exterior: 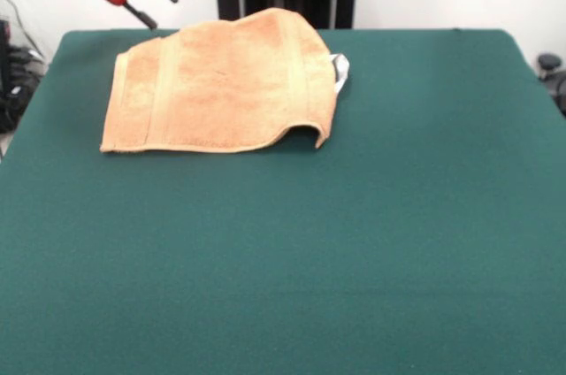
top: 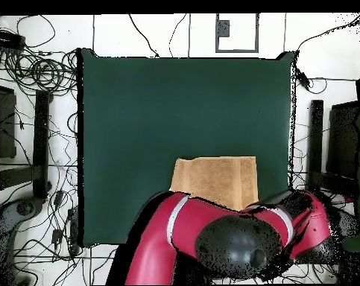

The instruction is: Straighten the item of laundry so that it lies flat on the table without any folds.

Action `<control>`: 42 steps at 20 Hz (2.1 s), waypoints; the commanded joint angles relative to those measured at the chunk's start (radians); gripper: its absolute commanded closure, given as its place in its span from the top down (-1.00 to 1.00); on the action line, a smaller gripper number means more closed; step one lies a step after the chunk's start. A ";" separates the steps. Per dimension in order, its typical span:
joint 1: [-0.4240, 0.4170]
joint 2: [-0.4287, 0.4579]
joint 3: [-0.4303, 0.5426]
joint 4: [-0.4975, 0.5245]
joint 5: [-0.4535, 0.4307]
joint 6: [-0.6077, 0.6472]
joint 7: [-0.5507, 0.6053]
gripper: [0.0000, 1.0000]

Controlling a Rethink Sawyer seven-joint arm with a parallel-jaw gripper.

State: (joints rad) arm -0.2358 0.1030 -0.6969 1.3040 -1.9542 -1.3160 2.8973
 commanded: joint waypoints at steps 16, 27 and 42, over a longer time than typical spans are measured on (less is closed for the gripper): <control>-0.069 -0.014 0.136 -0.072 0.229 0.260 -0.007 1.00; -0.087 -0.055 0.150 -0.053 0.245 0.226 -0.038 1.00; -0.110 -0.052 0.230 -0.044 0.216 0.130 0.022 1.00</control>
State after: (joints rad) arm -0.3609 0.0021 -0.6969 1.2738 -1.7765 -1.1421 2.8973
